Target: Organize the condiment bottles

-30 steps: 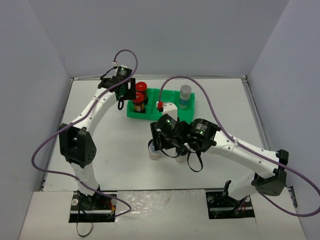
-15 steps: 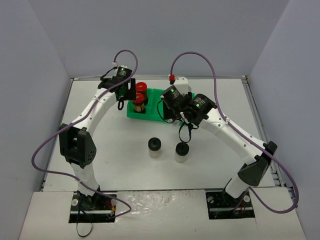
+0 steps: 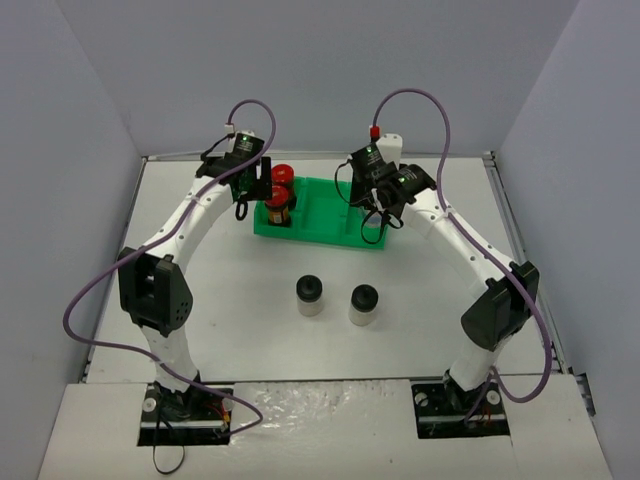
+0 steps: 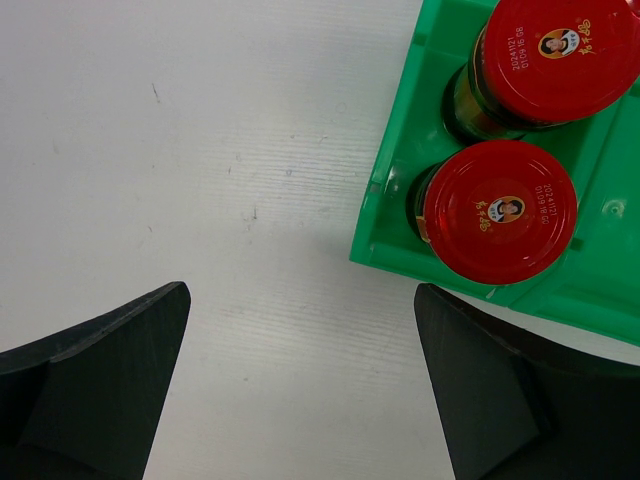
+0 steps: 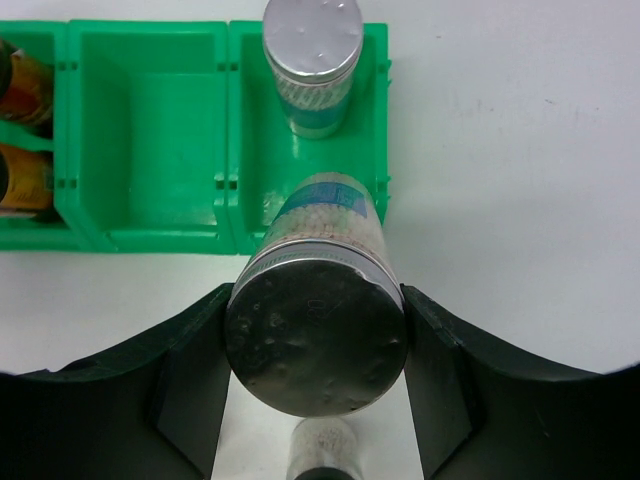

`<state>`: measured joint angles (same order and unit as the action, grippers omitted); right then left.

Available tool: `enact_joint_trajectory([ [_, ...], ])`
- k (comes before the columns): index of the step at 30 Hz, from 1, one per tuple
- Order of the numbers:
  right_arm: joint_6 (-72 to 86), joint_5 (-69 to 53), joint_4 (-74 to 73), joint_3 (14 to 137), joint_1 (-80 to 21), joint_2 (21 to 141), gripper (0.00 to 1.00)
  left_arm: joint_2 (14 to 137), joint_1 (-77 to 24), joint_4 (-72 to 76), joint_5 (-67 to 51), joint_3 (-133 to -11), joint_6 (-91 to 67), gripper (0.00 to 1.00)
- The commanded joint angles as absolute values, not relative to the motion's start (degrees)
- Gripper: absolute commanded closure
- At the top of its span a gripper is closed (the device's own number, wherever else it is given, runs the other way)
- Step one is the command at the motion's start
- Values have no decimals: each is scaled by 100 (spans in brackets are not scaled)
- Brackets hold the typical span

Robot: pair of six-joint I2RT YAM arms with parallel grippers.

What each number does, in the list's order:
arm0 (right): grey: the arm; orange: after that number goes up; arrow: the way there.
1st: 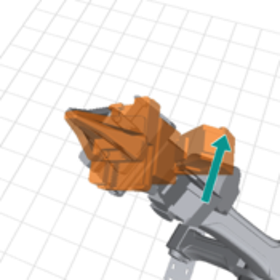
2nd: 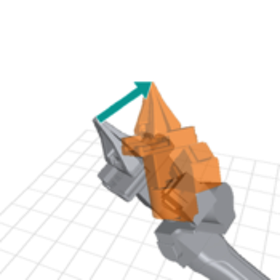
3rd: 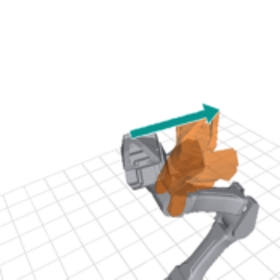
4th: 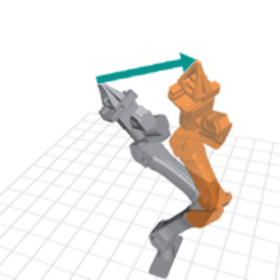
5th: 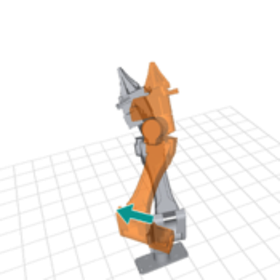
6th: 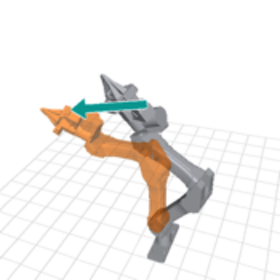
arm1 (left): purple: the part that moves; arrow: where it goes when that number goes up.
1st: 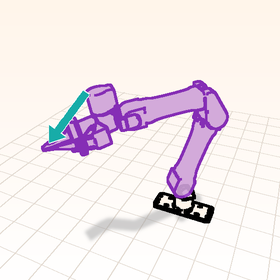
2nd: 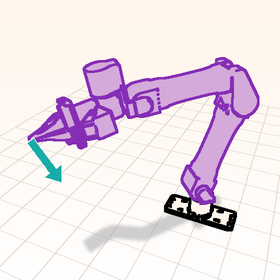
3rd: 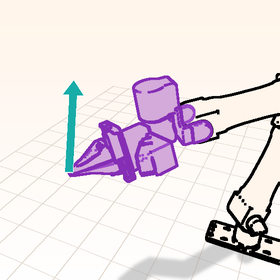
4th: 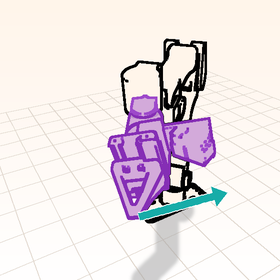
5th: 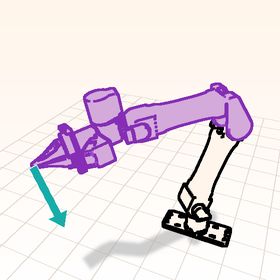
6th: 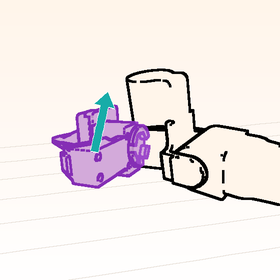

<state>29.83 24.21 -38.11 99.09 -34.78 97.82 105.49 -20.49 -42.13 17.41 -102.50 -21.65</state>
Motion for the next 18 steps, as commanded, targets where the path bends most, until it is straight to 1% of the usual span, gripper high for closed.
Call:
enact_joint_trajectory([
  [1,2750,2454,-3139,10119,-3298,9950,100,10230,-1986,-4128,1775,-10529,-2127,6],
  [6,2683,2289,-2837,10027,-3205,10209,100,10230,-1986,-4131,1801,-10529,-2127,6],
  [18,2743,2107,-2167,9307,-3023,10470,100,10248,-1968,-4140,1828,-10521,-2092,7],
])
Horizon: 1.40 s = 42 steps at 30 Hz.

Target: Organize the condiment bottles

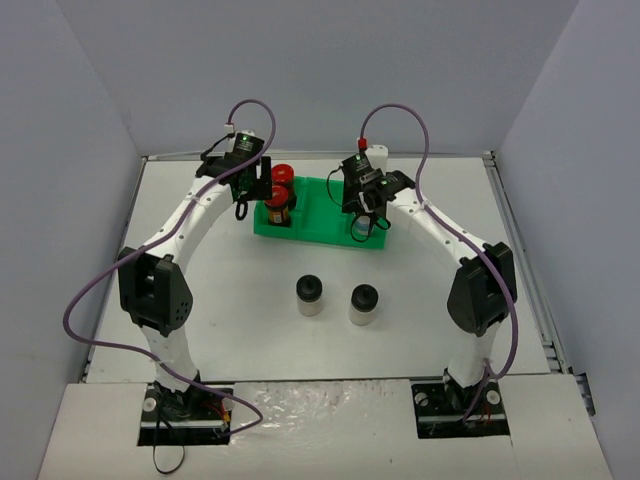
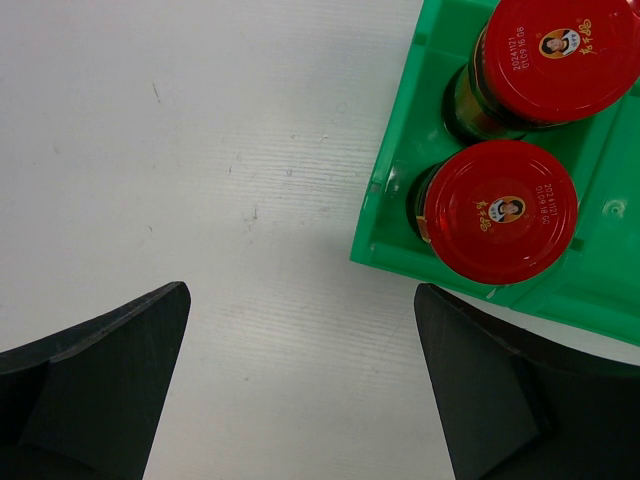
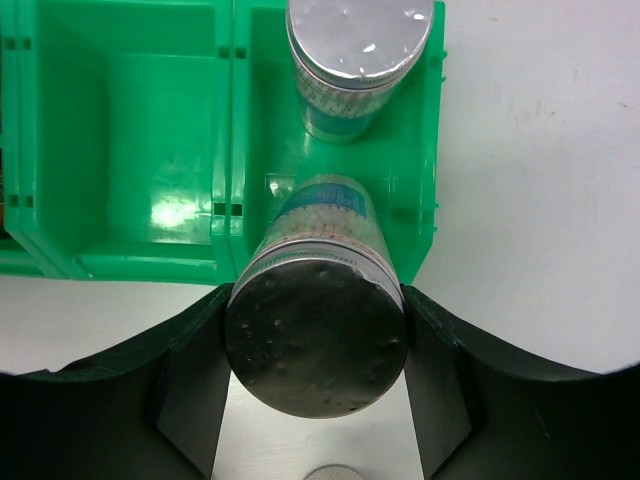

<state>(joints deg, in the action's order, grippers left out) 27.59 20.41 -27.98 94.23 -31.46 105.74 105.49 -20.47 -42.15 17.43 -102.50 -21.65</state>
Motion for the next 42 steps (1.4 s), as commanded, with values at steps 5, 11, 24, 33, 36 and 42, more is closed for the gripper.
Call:
enact_joint_trajectory([
  [5,2776,2058,-2037,9095,-3015,10502,100,10257,-1969,-4148,1828,-10512,-2083,7],
  [11,2752,1919,-1918,9027,-3014,10598,100,10248,-1968,-4157,1845,-10486,-2091,6],
  [24,2730,1772,-1828,8963,-2983,10725,100,10222,-1963,-4163,1854,-10491,-2086,6],
  [33,2831,1892,-1881,8929,-2980,10705,61,10222,-1951,-4166,1863,-10485,-2066,7],
  [36,2872,1972,-1931,8917,-2972,10691,54,10222,-1950,-4166,1863,-10477,-2066,7],
  [42,2933,2054,-1999,8877,-2986,10613,36,10230,-1942,-4169,1857,-10491,-2065,6],
])
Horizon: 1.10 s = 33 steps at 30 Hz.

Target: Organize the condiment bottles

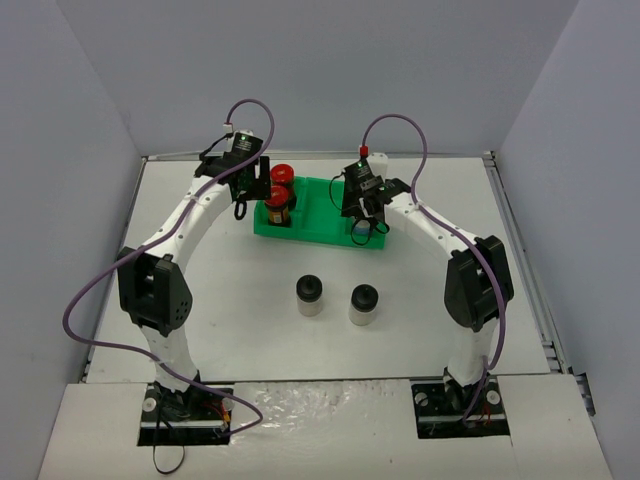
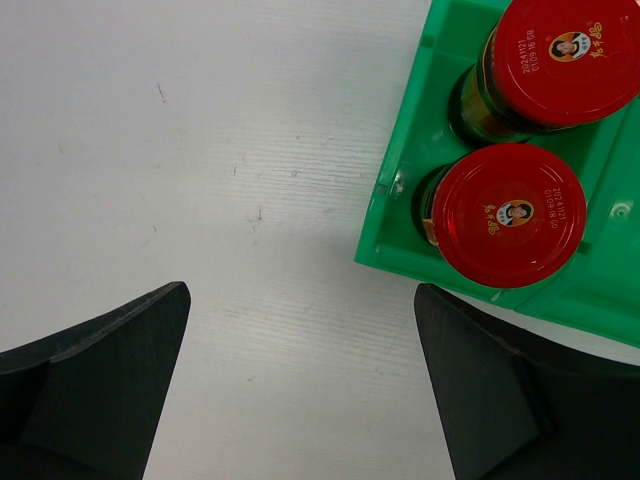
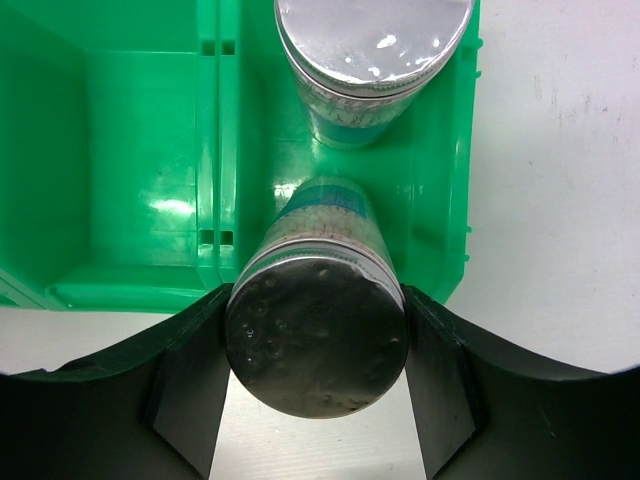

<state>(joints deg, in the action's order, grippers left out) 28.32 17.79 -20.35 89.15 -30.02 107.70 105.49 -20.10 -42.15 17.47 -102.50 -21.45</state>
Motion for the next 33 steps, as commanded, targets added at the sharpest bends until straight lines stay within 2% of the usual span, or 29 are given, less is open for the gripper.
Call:
enact_joint_trajectory([
  [1,2933,2066,-2010,8881,-2988,10599,34,10232,-1942,-4167,1854,-10494,-2066,6],
  [9,2935,2230,-2125,8921,-2979,10567,25,10247,-1935,-4166,1837,-10487,-2074,7],
  [22,2847,2373,-2513,9150,-3150,10048,24,10283,-1934,-4148,1854,-10485,-2083,7],
  [28,2738,2505,-3119,9380,-3853,9619,24,10250,-1927,-4131,1896,-10444,-2092,7],
  [33,2883,2281,-3345,9070,-4576,9413,25,10209,-1931,-4140,1940,-10438,-2095,6],
])
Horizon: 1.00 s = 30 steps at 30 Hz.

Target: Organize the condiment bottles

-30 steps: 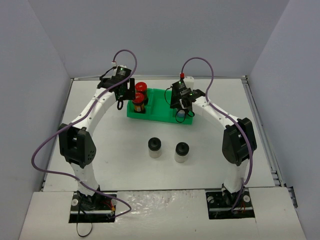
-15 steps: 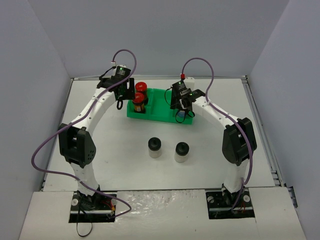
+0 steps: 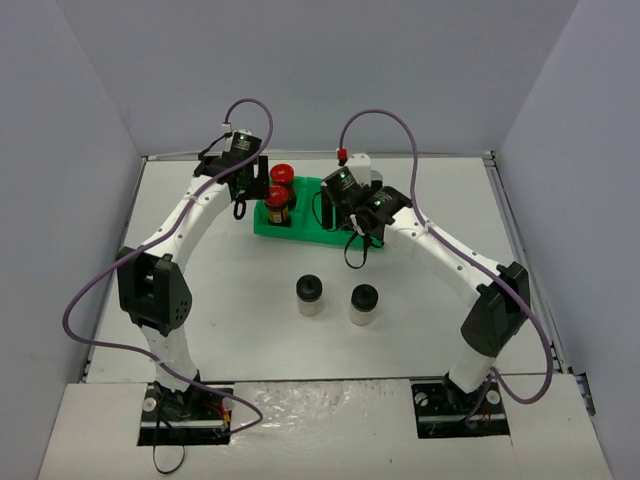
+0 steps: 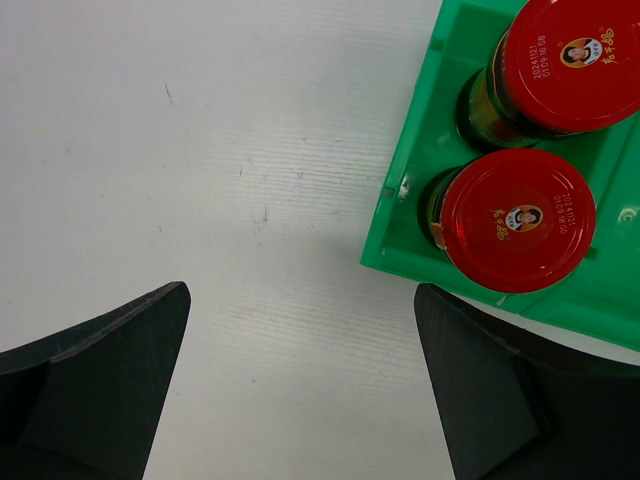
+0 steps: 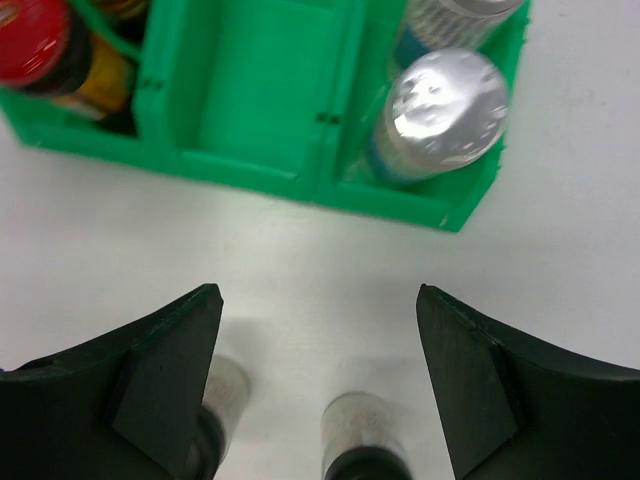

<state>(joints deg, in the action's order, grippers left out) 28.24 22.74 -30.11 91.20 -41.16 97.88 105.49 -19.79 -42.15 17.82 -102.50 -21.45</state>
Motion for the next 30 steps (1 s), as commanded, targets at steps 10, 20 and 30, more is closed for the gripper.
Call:
enact_joint_trajectory([
  [10,2967,1755,-3201,8163,-5332,9529,19,10092,-1898,-4184,2000,-10473,-2118,6],
  [20,3058,1599,-2994,8212,-5800,9809,8,10078,-1863,-4192,1995,-10477,-2092,6],
  [30,3296,2427,-3220,8570,-5804,9819,5,10096,-1861,-4177,1954,-10479,-2087,6],
])
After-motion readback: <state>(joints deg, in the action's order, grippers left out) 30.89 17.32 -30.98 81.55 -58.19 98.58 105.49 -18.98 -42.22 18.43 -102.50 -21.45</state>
